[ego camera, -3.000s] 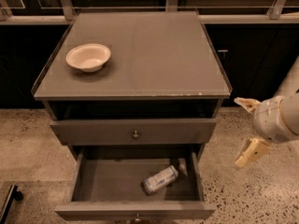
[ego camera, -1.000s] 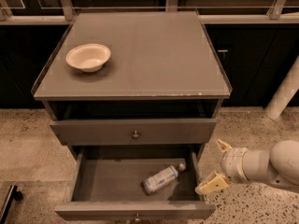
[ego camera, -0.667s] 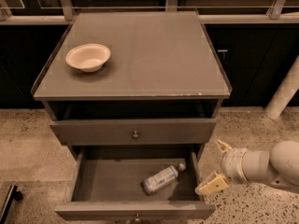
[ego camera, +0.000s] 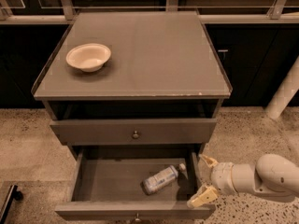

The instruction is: Pick blue plastic bottle from middle drawer and place on counter

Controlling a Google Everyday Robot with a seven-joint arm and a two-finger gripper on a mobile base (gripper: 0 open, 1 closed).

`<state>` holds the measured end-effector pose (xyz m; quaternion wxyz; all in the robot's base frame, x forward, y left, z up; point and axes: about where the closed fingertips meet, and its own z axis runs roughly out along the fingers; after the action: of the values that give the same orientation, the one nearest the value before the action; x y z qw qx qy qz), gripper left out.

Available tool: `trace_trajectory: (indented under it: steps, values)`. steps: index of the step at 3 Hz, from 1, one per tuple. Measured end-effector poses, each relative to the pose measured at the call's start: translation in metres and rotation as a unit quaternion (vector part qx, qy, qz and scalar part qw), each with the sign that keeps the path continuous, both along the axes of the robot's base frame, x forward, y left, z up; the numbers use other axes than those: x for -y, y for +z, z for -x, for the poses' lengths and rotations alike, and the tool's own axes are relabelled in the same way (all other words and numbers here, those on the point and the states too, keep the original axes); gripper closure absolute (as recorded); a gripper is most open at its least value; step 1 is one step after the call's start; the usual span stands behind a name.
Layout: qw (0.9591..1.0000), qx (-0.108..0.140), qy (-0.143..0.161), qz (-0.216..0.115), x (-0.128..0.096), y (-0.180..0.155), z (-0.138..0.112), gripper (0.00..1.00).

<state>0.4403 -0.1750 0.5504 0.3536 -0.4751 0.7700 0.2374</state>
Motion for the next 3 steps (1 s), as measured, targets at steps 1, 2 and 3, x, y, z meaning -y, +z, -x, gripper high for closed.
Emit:
trace_trajectory:
  steps: [1,2,3]
  values:
    - [0.998,-0.031,0.033,-0.043,-0.025,-0.043,0.006,0.0]
    - [0.9964,-0.059,0.047,-0.039,-0.04,-0.075,0.004,0.0]
    - [0.9964,-0.058,0.048,-0.04,-0.042,-0.073,0.005,0.0]
